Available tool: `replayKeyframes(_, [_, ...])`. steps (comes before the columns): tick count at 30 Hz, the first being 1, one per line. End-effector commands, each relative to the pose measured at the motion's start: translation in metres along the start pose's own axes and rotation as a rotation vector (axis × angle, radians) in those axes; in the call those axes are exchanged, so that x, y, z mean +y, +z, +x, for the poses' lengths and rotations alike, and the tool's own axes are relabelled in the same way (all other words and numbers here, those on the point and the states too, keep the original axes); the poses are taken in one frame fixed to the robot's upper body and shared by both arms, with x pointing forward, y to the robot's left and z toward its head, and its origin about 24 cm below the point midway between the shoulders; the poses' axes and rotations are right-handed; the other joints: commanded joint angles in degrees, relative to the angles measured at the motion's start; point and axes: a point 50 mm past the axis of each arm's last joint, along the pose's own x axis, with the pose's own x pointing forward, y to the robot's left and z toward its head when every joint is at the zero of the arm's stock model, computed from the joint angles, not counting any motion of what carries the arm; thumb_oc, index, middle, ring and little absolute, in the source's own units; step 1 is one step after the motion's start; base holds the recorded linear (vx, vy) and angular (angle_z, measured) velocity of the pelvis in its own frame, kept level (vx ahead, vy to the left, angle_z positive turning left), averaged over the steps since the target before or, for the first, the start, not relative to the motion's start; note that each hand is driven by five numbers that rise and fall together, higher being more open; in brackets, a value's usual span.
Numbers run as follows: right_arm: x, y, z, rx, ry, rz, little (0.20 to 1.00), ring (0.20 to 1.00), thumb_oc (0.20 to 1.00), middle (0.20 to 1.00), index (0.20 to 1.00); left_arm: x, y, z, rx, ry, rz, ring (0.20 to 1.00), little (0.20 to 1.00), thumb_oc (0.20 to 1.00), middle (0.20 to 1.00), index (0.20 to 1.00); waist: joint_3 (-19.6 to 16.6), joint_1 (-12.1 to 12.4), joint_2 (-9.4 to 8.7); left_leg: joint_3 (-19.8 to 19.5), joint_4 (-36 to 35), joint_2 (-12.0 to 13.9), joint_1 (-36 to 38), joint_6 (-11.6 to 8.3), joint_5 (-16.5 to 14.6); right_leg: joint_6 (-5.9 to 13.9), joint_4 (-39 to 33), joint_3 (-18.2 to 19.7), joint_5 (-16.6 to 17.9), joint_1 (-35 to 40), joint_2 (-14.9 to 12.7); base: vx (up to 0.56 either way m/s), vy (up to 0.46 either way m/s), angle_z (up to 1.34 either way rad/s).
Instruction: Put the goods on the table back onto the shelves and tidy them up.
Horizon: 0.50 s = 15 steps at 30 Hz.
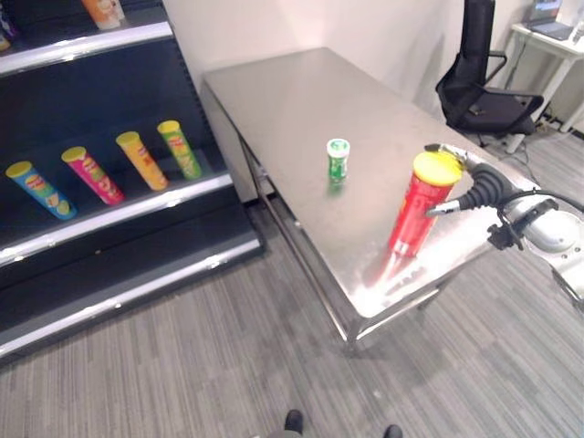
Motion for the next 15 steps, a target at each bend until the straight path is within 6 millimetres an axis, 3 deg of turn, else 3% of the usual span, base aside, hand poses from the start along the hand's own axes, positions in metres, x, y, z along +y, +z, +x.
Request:
replayKeyframes(1, [-0.0093, 0.0205, 0.0139, -0.097, -0.032, -0.002, 1.000, 1.000, 1.000, 1.000, 1.000, 0.0125, 0.0086, 0.0026, -0.008, 0.043, 0.000, 1.000, 1.000, 1.000, 1.000, 1.000, -1.5, 1.8, -2.09, 2.5, 0.5, 1.6, 0.5, -2.76, -2.5, 0.51, 1.7, 1.7, -5.6, 2.5, -0.2, 0.00, 0.000, 0.00])
replayKeyframes(10, [-0.0105, 0.0235, 0.0196, -0.112, -0.072, 0.002, 1.000, 1.000, 1.000, 1.000, 1.000, 0.0142, 0.0077, 0.0024, -0.006, 0.054, -0.008, 1.000, 1.000, 1.000, 1.000, 1.000, -1.7, 2.1, -2.19, 2.1, 0.5, 1.3, 0.8, -2.45, -2.8, 0.47, 1.7, 2.1, -5.7, 2.7, -0.3, 0.00, 0.000, 0.00])
replayKeyframes(11, [-0.0097, 0.0232, 0.0200, -0.110, -0.073, 0.000, 0.555, 0.555, 0.555, 0.555, 0.555, 0.0146, 0.0077, 0.0023, -0.006, 0.056, -0.011, 1.000, 1.000, 1.000, 1.000, 1.000, -1.7, 2.2, -2.22, 2.0, 0.5, 1.3, 0.8, -2.40, -2.9, 0.46, 1.7, 2.2, -5.8, 2.7, -0.3, 0.00, 0.000, 0.00])
replayKeyframes(12, [-0.0095, 0.0227, 0.0217, -0.106, -0.073, -0.007, 0.200, 0.200, 0.200, 0.200, 0.200, 0.0141, 0.0096, 0.0026, -0.012, 0.055, -0.013, 1.000, 1.000, 1.000, 1.000, 1.000, -1.6, 2.2, -2.26, 2.0, 0.5, 1.3, 0.8, -2.39, -2.8, 0.44, 1.7, 2.2, -5.7, 2.6, -0.3, 0.00, 0.000, 0.00])
replayKeyframes(15, [-0.0080, 0.0219, 0.0207, -0.103, -0.073, -0.009, 0.200, 0.200, 0.200, 0.200, 0.200, 0.0147, 0.0090, 0.0025, -0.009, 0.059, -0.014, 1.000, 1.000, 1.000, 1.000, 1.000, -1.5, 2.2, -2.26, 1.9, 0.5, 1.3, 0.8, -2.34, -2.9, 0.40, 1.7, 2.1, -5.8, 2.6, -0.3, 0.00, 0.000, 0.00])
